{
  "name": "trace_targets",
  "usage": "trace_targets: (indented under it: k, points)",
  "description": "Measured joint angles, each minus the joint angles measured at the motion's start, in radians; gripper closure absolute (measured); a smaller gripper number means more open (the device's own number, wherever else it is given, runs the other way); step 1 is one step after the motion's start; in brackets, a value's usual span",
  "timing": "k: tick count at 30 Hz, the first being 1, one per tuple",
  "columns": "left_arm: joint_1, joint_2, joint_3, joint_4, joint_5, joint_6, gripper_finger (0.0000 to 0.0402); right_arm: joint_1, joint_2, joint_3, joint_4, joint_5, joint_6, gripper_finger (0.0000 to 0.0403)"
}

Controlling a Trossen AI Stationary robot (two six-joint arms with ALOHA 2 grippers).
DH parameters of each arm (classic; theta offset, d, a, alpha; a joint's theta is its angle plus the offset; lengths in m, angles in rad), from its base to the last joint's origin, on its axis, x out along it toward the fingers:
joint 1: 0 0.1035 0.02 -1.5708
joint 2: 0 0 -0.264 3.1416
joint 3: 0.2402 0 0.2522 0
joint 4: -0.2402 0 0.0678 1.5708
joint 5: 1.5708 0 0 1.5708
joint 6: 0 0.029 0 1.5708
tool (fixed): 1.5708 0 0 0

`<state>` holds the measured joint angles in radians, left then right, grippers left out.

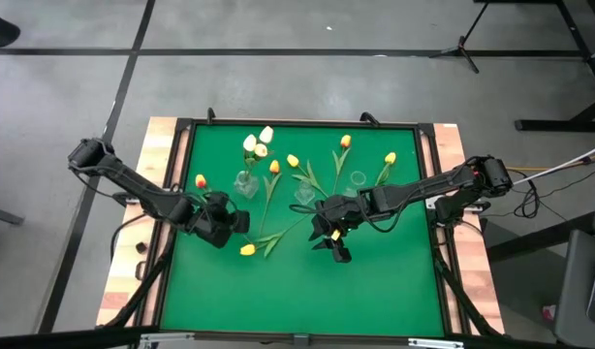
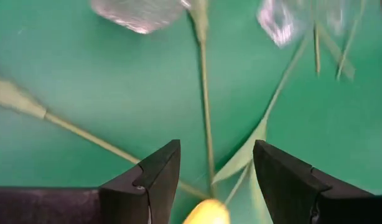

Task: Sort flowers into vase by color
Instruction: Put the left yellow with orange flower into the center transparent vase

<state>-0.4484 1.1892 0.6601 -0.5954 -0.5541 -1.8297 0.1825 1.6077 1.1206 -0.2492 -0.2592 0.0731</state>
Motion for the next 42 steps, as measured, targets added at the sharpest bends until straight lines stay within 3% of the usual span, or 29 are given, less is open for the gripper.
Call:
trace_targets:
  k: [5, 10, 18, 24, 33, 42]
  points:
    - [0.0, 0.0, 0.0, -0.025, -0.117, -0.471, 0.0204, 0.0, 0.0, 0.0, -0.003, 0.0, 0.0, 0.0275]
    - [0.011, 0.0, 0.0, -0.025, -0.15, -0.57, 0.0204, 0.0, 0.0, 0.0, -0.008, 0.0, 0.0, 0.0275]
    - [0.022, 0.006, 0.0, -0.066, -0.216, -0.512, 0.0204, 0.0, 0.0, 0.0, -0.008, 0.0, 0.0, 0.0275]
    - [0.017, 0.016, 0.0, -0.202, -0.152, -0.484, 0.0204, 0.0, 0.0, 0.0, -0.007, 0.002, 0.0, 0.0275]
    - [0.008, 0.016, 0.0, -0.263, -0.145, 0.051, 0.0204, 0.0, 0.0, 0.0, 0.014, 0.013, -0.003, 0.0275]
    - [0.008, 0.016, 0.0, -0.249, -0.144, 0.112, 0.0204, 0.0, 0.0, 0.0, 0.014, 0.014, -0.002, 0.0275]
